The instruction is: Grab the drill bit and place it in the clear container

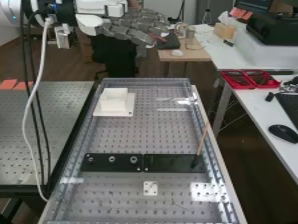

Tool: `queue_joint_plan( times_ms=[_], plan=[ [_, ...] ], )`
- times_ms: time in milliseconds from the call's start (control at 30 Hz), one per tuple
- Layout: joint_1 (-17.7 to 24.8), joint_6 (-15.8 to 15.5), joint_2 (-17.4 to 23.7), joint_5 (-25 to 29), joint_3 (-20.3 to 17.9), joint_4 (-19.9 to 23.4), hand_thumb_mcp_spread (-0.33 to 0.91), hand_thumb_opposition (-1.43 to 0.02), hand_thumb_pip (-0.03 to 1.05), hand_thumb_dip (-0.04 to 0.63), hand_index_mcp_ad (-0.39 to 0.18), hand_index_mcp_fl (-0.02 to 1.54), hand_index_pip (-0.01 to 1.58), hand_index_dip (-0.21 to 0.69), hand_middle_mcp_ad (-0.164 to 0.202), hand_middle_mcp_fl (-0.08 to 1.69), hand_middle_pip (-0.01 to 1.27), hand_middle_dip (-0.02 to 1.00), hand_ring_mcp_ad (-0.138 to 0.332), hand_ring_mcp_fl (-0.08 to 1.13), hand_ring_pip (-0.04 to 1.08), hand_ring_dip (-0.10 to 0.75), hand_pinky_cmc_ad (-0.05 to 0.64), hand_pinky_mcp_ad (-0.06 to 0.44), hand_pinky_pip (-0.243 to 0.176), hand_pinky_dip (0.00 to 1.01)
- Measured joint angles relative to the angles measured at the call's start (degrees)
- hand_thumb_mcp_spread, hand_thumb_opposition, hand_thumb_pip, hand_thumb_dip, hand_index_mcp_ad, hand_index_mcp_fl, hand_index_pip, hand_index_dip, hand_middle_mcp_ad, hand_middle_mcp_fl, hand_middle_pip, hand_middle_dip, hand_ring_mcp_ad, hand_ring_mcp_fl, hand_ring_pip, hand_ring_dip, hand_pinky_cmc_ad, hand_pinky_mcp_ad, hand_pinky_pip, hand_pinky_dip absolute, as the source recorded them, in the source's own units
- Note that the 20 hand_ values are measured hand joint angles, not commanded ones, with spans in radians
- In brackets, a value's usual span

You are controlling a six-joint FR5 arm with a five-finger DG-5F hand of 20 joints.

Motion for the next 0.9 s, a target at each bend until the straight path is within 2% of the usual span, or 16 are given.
queue_joint_plan(
  times_ms=[900],
  plan=[
    [-0.03, 0.13, -0.41, -0.24, 0.43, -0.25, 0.22, -0.64, 0.3, 0.024, -0.056, 0.05, 0.09, 0.244, 0.106, -0.03, 0.14, 0.14, 0.227, -0.02, 0.12, 0.033, 0.346, 0.265, -0.094, 0.27]
  ],
)
